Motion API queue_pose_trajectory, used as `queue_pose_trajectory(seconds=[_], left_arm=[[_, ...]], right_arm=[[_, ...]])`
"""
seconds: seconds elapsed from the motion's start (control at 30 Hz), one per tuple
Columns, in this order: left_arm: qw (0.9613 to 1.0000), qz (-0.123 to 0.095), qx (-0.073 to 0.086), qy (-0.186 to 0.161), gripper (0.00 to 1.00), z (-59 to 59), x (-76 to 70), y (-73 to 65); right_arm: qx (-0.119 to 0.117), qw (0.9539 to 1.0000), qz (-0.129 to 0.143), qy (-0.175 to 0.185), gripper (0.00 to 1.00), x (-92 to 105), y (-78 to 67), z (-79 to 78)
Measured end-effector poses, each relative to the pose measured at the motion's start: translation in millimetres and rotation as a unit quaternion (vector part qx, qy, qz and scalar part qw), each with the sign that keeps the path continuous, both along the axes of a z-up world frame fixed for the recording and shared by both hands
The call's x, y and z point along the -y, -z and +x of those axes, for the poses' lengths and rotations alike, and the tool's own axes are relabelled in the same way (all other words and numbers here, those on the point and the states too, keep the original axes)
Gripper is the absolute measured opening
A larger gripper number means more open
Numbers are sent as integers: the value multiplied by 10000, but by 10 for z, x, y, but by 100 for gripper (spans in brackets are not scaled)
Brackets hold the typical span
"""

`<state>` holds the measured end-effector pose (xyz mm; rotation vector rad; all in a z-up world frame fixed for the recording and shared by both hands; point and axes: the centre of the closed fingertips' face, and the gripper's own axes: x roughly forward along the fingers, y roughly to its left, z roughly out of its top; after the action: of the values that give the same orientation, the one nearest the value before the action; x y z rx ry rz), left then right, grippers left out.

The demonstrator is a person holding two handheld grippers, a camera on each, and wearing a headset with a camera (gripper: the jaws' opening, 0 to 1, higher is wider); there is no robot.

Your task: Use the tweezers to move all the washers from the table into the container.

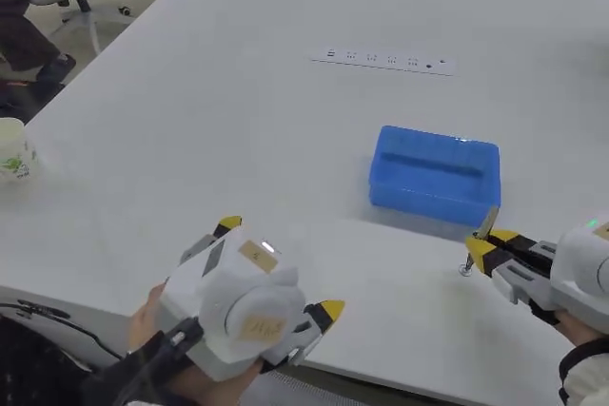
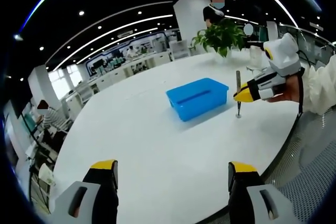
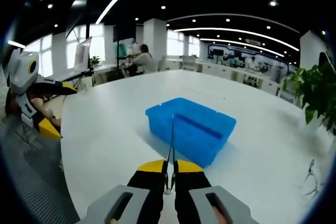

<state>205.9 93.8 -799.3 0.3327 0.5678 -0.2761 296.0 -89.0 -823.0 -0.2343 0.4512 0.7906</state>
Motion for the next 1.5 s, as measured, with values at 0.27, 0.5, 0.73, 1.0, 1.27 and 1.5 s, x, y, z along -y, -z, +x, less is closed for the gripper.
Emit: queue_pose_trajectory(seconds=[0.27, 0.5, 0.73, 1.0, 1.27, 1.5], left_arm=[[10000, 67, -14, -20, 86, -5, -15, 7], [10000, 81, -8, -38, 85, -7, -22, 4], [9999, 103, -13, -19, 84, -13, -19, 3], [9999, 127, -33, -7, 83, -21, -16, 4], [9999, 130, -33, -6, 83, -21, -16, 3], [9999, 147, -53, -3, 82, -20, -19, 14]], right_arm=[[92, 9998, -148, -64, 3, 19, 5, -12], [14, 9999, -136, 49, 3, 58, 12, -7], [-42, 9998, -90, 191, 3, 106, 13, -12], [-217, 9990, 82, 393, 1, 180, 26, 11], [-178, 9991, -17, 373, 2, 171, 18, 7], [-175, 9991, 0, 386, 3, 155, -4, -6]])
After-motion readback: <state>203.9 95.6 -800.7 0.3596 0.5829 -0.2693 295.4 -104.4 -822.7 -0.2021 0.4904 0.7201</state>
